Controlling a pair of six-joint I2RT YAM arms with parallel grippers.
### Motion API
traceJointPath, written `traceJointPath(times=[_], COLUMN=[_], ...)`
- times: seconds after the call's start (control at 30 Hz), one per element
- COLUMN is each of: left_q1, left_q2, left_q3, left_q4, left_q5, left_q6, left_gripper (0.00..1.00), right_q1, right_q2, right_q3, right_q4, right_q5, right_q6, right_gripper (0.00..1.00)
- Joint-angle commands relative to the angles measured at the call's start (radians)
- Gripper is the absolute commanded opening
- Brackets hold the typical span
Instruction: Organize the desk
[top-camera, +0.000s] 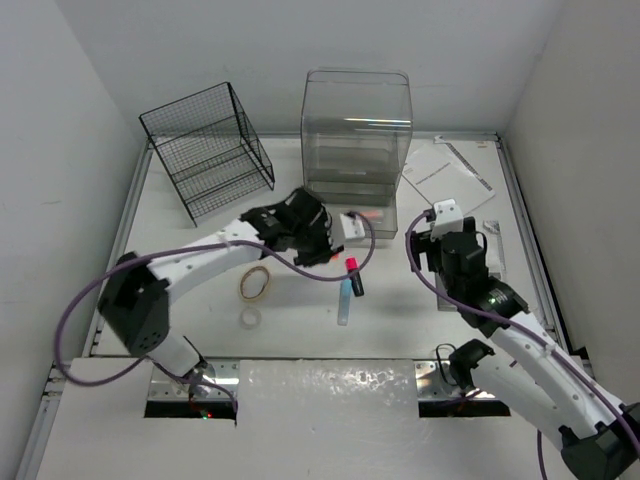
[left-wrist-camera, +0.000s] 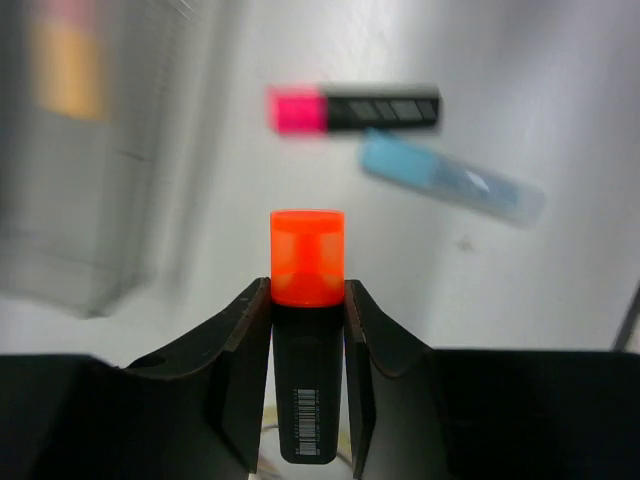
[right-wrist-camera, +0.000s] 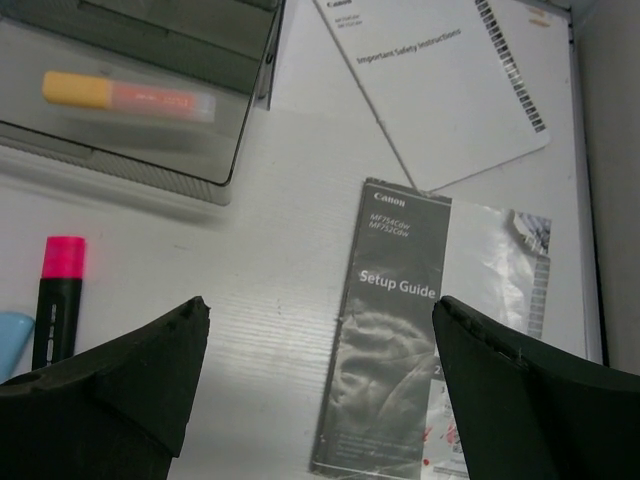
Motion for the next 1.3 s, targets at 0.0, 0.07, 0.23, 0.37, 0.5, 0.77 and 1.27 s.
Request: traceJointPath(times=[0.0, 0.07, 0.23, 0.37, 0.5, 0.77, 1.27], left_q1=[0.000, 0.000, 0.030, 0.079, 0.150, 0.178, 0.176], left_q2=[-0.179, -0.198, -0.013, 0.150, 0.286, 0.388, 0.342], left_q3=[0.146, 0.181, 0.324, 0.440, 0.510, 0.547, 0.636], left_q4=[0.065, 0.162, 0.199, 0.220, 0.221, 0.159, 0.055], left_q5=[-0.086, -0.154, -0.211, -0.215, -0.217, -0.218, -0.145], left_q6=[-0.035, -0.031, -0.006, -0.029, -0.040, -0.020, -0.130], left_gripper=[0.00, 0.00, 0.00, 0.00, 0.00, 0.17, 0.57], right_q1=[0.005, 0.005, 0.005, 0.005, 0.003, 0.006, 0.094], right_q2=[0.003, 0.010, 0.017, 0.006, 0.017, 0.098, 0.309], right_q3=[-0.030, -0.062, -0.061, -0.088, -0.108, -0.153, -0.125], right_q4=[0.054, 0.091, 0.057, 0.070, 0.076, 0.154, 0.252], right_q5=[-0.022, -0.019, -0.021, -0.109, -0.171, -0.306, -0.334], right_q6=[0.060, 0.077, 0.129, 0.163, 0.212, 0.272, 0.272], right_gripper=[0.89, 0.89, 0.89, 0.88, 0.86, 0.83, 0.84])
